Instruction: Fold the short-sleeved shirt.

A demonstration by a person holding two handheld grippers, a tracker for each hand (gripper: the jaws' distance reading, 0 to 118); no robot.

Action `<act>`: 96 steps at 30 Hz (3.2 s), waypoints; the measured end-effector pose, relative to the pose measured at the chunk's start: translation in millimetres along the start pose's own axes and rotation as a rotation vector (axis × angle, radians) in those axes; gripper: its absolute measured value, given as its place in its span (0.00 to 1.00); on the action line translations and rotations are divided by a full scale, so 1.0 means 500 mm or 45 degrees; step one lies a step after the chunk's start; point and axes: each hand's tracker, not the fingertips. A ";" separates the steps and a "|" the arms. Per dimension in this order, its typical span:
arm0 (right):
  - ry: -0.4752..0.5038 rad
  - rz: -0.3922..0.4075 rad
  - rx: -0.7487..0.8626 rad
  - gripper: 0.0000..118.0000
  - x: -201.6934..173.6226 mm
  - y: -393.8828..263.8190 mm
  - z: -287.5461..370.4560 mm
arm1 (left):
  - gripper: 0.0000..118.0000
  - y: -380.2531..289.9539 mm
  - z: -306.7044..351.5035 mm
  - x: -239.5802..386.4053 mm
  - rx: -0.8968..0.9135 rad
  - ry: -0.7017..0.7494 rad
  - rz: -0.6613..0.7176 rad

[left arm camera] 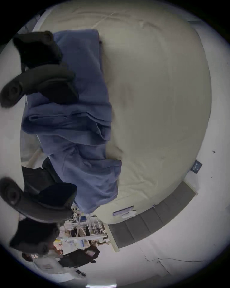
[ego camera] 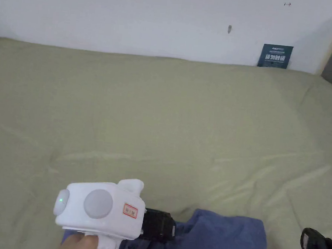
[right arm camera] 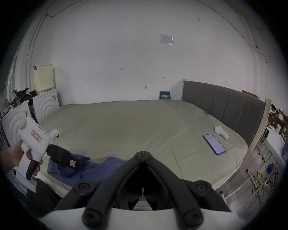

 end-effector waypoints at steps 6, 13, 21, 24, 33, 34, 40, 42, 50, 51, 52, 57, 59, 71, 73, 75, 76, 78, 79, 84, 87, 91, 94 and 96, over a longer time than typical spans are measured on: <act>0.021 -0.059 0.000 0.00 -0.002 0.004 -0.006 | 0.00 -0.013 0.127 -0.101 0.162 -0.077 0.145; 0.061 -0.044 -0.016 0.00 -0.029 0.000 -0.020 | 0.00 -0.018 0.014 -0.139 0.000 -0.142 0.247; 0.062 -0.001 -0.066 0.00 -0.046 -0.004 -0.023 | 0.00 -0.057 -0.119 -0.073 -0.110 -0.240 0.229; 0.065 0.013 -0.065 0.00 -0.054 0.000 -0.026 | 0.00 -0.056 -0.040 -0.074 -0.035 -0.173 0.160; 0.125 0.014 -0.023 0.00 -0.102 0.015 -0.032 | 0.00 -0.078 0.187 -0.248 0.168 0.021 0.231; 0.130 0.013 -0.023 0.00 -0.106 0.016 -0.034 | 0.00 -0.081 0.183 -0.268 0.153 0.047 0.254; 0.132 0.016 -0.029 0.00 -0.112 0.019 -0.035 | 0.77 -0.077 0.145 -0.335 0.155 -0.041 0.296; 0.126 0.024 -0.034 0.00 -0.111 0.019 -0.036 | 0.96 -0.073 0.121 -0.353 0.106 -0.132 0.317; 0.101 0.026 -0.054 0.00 -0.107 0.025 -0.040 | 0.88 -0.037 0.061 -0.377 0.057 -0.438 0.363; 0.099 0.029 -0.056 0.00 -0.106 0.024 -0.040 | 0.79 -0.032 0.058 -0.379 0.027 -0.490 0.383; 0.098 0.031 -0.057 0.00 -0.107 0.024 -0.039 | 0.58 -0.030 0.046 -0.372 0.005 -0.485 0.383; 0.094 0.023 -0.054 0.00 -0.104 0.027 -0.030 | 0.11 -0.032 0.027 -0.368 -0.020 -0.369 0.390; 0.090 0.026 -0.045 0.00 -0.102 0.032 -0.027 | 0.11 -0.042 0.060 -0.364 0.011 -0.356 0.384; 0.154 0.026 -0.014 0.00 -0.107 0.043 -0.045 | 0.11 -0.077 0.362 -0.356 0.269 0.134 0.376; 0.163 0.031 -0.014 0.00 -0.123 0.045 -0.043 | 0.11 -0.060 0.363 -0.301 0.248 0.222 0.285; 0.174 0.024 -0.019 0.00 -0.129 0.044 -0.041 | 0.11 -0.041 0.347 -0.247 0.235 0.236 0.252; 0.179 0.016 -0.017 0.00 -0.129 0.044 -0.038 | 0.11 -0.032 0.339 -0.220 0.226 0.231 0.241; 0.185 0.010 -0.013 0.00 -0.130 0.044 -0.031 | 0.11 -0.017 0.311 -0.153 0.210 0.223 0.218; 0.187 0.009 -0.013 0.00 -0.129 0.044 -0.030 | 0.11 -0.015 0.295 -0.126 0.191 0.235 0.164; 0.190 0.027 -0.005 0.00 -0.109 0.045 -0.027 | 0.11 -0.002 0.172 0.011 0.109 0.319 -0.037; 0.179 0.022 -0.001 0.00 -0.093 0.045 -0.025 | 0.14 0.002 0.077 0.069 0.076 0.345 -0.056; 0.152 -0.002 -0.004 0.00 -0.069 0.041 -0.024 | 0.68 -0.001 -0.029 0.103 0.043 0.186 -0.076; 0.128 -0.031 -0.016 0.00 -0.048 0.037 -0.022 | 0.97 0.001 -0.022 0.102 0.118 0.115 -0.021; 0.121 -0.040 -0.020 0.00 -0.038 0.035 -0.021 | 0.97 0.002 0.019 0.087 0.142 0.071 0.019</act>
